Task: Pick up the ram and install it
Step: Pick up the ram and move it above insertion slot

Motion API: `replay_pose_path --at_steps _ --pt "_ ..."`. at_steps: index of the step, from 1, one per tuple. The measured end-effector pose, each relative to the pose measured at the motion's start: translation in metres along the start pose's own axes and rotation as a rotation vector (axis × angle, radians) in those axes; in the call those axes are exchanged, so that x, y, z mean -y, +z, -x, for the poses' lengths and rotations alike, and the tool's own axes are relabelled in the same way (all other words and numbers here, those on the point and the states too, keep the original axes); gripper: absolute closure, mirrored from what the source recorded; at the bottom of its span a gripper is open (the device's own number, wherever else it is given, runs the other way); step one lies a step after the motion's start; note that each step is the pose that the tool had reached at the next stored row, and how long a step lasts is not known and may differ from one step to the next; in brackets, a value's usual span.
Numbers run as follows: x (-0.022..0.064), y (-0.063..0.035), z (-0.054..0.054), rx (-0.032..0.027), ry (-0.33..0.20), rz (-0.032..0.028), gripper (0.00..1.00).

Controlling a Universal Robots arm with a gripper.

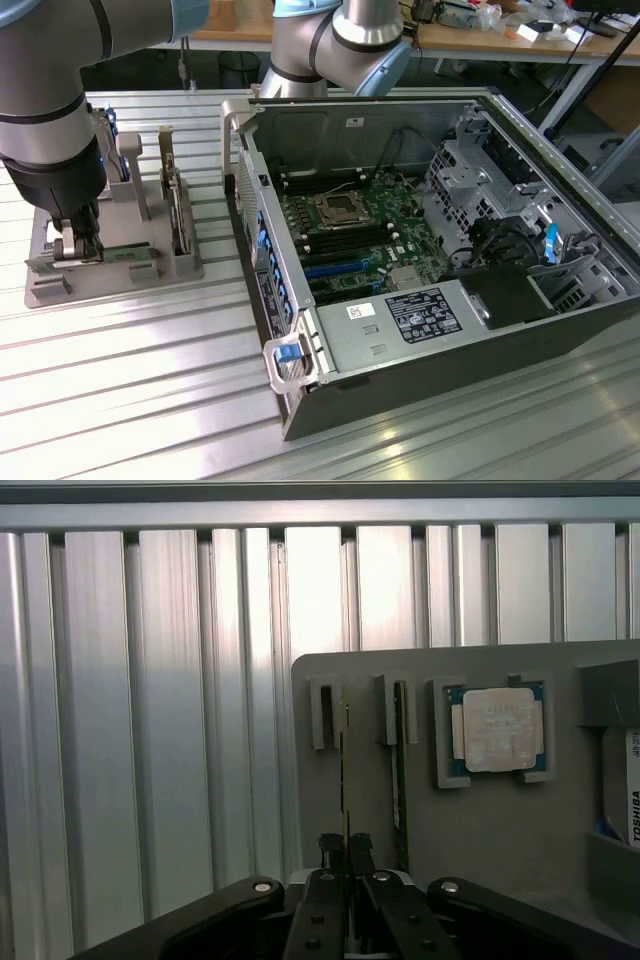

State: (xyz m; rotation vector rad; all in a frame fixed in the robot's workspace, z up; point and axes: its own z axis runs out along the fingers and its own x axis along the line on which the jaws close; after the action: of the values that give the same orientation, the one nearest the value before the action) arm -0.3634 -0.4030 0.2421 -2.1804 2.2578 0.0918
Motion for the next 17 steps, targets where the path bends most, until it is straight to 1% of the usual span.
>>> replay_pose_path --at_steps 6,17 --pt "-0.0001 -0.0029 0.0001 0.0041 0.000 0.0001 0.87" --pt "-0.0003 -0.0072 0.0003 0.0096 0.000 0.0003 0.87"
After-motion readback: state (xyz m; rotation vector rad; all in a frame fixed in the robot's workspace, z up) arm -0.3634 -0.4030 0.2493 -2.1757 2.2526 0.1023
